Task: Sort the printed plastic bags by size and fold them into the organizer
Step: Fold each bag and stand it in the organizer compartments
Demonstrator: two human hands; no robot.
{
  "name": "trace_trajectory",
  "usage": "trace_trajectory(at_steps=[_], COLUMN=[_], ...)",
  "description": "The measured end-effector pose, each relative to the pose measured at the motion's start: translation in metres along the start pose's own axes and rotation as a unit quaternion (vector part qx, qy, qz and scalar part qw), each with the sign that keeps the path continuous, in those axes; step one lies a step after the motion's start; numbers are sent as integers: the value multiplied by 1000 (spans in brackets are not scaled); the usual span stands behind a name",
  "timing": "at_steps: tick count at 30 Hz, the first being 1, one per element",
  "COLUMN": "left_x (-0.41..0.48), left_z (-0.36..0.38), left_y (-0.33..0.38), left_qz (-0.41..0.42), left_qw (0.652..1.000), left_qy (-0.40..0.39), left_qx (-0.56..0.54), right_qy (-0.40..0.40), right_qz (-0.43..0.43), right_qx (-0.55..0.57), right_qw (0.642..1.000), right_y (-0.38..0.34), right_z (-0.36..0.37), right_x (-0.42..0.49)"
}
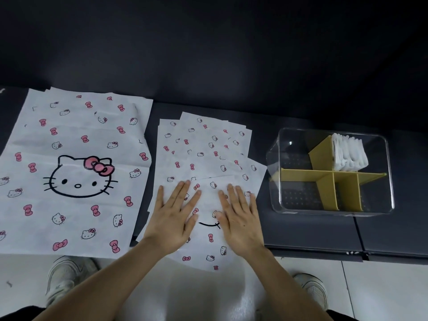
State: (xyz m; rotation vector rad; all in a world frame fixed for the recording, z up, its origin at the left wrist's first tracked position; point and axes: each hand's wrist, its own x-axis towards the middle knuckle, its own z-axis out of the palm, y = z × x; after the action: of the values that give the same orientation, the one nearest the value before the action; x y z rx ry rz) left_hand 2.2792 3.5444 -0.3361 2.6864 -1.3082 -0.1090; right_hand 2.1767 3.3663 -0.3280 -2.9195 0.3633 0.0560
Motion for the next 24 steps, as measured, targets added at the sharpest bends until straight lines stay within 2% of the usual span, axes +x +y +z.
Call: trace_trajectory(at_steps=[4, 5, 8, 12, 15, 17, 21, 23, 24], left_x=[1, 1, 1, 5, 10, 14, 22, 22, 20], left_z=[0, 0, -3, -6, -10, -12, -17, -23, -25], left_y=[-1, -1, -1, -5, -13, -18, -25, -21, -17], left_qz=[5, 5, 5, 21, 59, 93, 148, 147, 135], left_qw=[1000, 1000, 1000, 999, 996, 994, 987, 987, 988], left_qy=[-9, -9, -14, -29, -39, -33, 7, 42, 63], left_qx=[12, 13, 16, 32, 50, 53, 60, 54, 41], right_qy=[91, 86, -43, -174, -216, -203, -174, -145, -123], right_qz=[88, 98, 93, 125, 89, 81, 132, 191, 234], right_qx=[131, 144, 122, 92, 3, 3, 148, 278, 362], right_qw=[983, 981, 987, 972, 972, 976, 965, 930, 894], right_y=[1, 0, 4, 10, 9, 8, 10, 10, 8], right_z=[-19, -26, -49, -75, -82, -82, -81, -81, -81], right_x=[17, 26, 60, 89, 91, 87, 63, 46, 37])
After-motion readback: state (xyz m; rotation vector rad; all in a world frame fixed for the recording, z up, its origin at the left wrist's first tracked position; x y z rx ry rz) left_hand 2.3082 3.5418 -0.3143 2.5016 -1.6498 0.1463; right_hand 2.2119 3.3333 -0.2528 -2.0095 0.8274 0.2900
